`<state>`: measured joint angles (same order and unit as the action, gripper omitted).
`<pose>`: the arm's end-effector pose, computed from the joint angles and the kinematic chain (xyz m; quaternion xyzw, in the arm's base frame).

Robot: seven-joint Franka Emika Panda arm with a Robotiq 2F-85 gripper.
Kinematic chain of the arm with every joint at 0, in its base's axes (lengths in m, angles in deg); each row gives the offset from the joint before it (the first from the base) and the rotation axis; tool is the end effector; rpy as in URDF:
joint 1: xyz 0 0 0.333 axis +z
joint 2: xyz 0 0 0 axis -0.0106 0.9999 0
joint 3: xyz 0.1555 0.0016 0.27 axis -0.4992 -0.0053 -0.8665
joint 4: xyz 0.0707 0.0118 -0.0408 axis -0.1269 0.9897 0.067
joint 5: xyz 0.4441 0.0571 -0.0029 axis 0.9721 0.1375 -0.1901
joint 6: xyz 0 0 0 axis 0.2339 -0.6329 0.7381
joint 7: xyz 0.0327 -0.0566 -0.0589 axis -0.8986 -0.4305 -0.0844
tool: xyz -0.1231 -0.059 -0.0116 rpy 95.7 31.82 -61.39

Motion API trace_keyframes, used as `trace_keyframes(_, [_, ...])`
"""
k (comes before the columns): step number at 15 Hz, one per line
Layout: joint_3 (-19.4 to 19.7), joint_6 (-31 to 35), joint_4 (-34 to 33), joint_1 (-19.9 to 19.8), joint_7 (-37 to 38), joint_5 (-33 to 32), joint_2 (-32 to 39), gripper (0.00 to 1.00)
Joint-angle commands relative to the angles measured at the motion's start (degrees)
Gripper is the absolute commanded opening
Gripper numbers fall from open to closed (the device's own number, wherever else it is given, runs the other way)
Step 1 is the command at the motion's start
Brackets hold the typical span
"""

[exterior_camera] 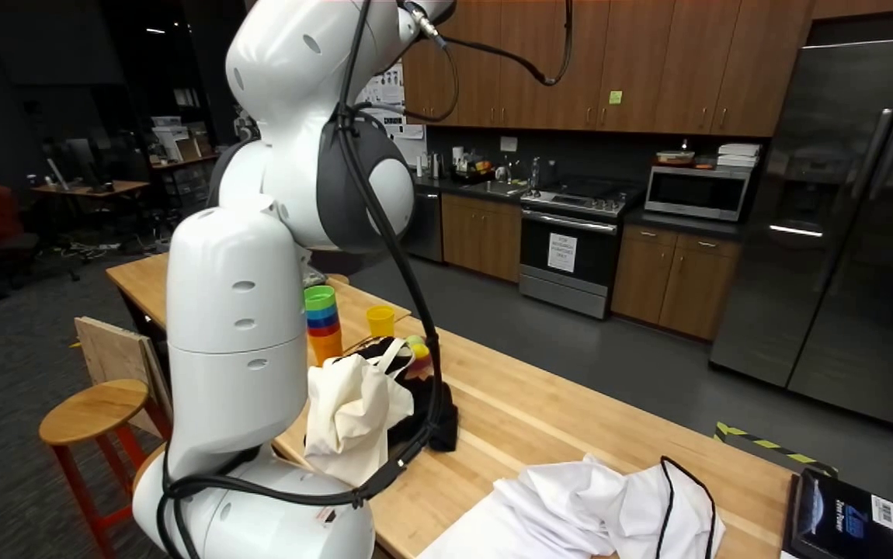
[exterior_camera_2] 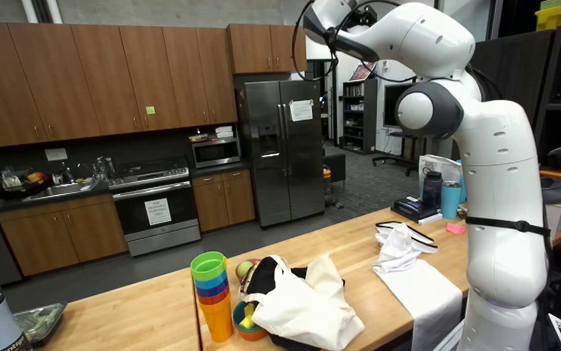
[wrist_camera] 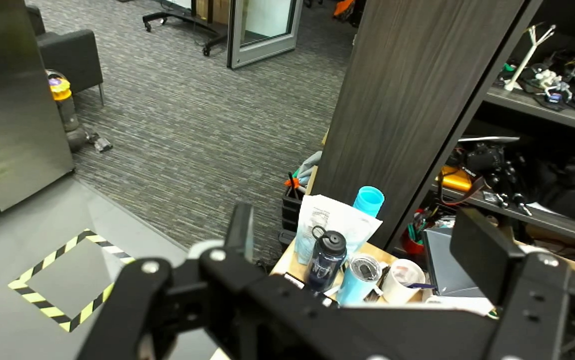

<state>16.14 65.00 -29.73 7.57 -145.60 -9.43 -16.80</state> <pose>0.5677 -0.1031 0.9402 0.4554 0.6897 -0.3690 0.4252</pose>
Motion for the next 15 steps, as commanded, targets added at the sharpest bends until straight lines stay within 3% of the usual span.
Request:
trace_keyframes(1, [0.0,0.0,0.04,0.0,0.0,0.0,0.06,1.0])
trace_keyframes(9, [0.01,0.0,-0.52,-0.02,0.02,-0.03,-0.14,1.0])
trace_keyframes(14, [-0.64,-1.76,2.77,2.94,1.2,-3.14,-0.94,1.0])
trace_keyframes(15, [0.01,0.0,-0.51,-0.02,0.02,-0.03,-0.09,1.0])
